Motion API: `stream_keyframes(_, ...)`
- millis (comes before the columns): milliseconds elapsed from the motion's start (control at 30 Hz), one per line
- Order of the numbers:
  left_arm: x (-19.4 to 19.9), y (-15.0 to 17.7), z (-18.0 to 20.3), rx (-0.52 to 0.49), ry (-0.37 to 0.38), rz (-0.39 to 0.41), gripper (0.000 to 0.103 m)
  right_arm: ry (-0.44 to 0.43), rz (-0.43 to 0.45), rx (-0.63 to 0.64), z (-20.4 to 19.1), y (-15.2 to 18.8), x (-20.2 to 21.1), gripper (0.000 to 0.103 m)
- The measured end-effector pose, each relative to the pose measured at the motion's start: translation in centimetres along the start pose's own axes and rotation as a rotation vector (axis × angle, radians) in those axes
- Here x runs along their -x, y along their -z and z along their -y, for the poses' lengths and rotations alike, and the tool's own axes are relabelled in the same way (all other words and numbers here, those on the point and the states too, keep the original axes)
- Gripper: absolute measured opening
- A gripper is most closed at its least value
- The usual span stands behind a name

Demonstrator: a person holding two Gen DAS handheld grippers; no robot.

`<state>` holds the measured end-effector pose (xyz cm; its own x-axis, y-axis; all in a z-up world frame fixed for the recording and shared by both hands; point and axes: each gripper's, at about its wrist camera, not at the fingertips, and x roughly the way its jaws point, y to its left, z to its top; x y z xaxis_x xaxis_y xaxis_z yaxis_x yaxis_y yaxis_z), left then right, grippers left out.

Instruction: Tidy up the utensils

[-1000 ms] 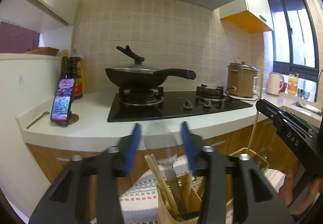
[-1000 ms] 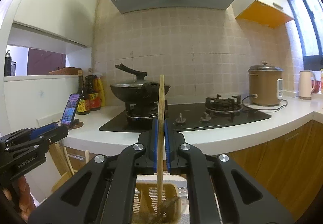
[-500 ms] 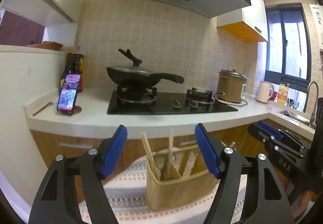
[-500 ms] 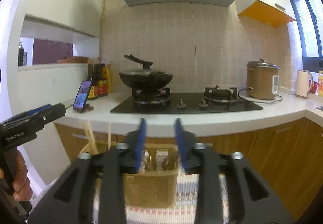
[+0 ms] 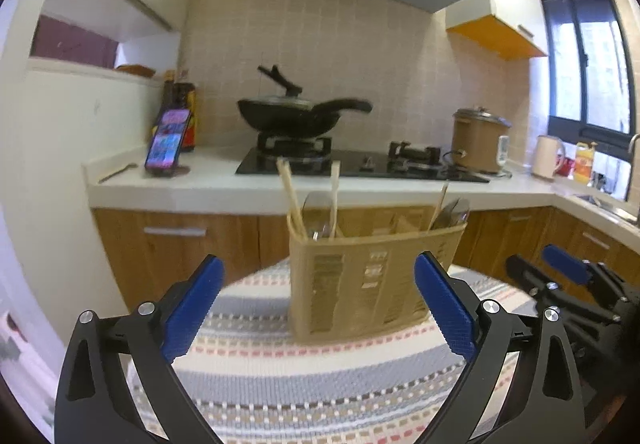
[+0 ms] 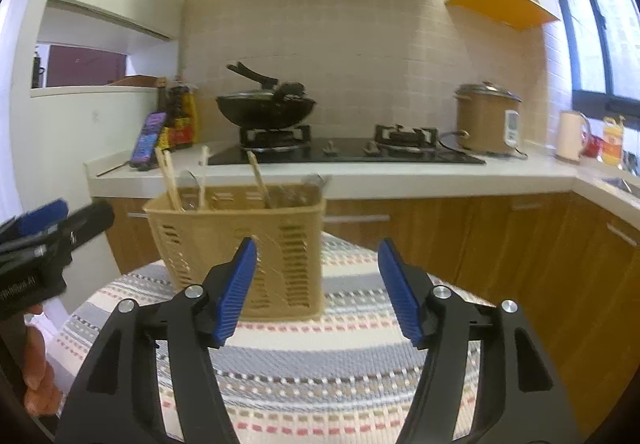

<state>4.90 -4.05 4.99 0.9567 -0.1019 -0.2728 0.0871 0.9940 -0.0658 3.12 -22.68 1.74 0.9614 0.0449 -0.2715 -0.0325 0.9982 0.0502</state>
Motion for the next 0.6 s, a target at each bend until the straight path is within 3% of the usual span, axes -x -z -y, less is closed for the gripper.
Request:
stream_keyframes(233,-1.1,2.6,0.2,0.016,-0.048,0.002,0.093,0.035,0.005,0.009,0.2,0.9,-0.5,0.064)
stream_keyframes(400,-2.0,3.5,0.4,0.016,-0.027,-0.040,0.093,0.021,-0.012,-0.010,0.7,1.4,-0.8,0.066)
stream_keyframes(600,-1.7,3.5,0.8,-0.003,-0.035,-0.021,0.093,0.003,-0.010,-0.027,0.9,1.4,-0.4,0.069)
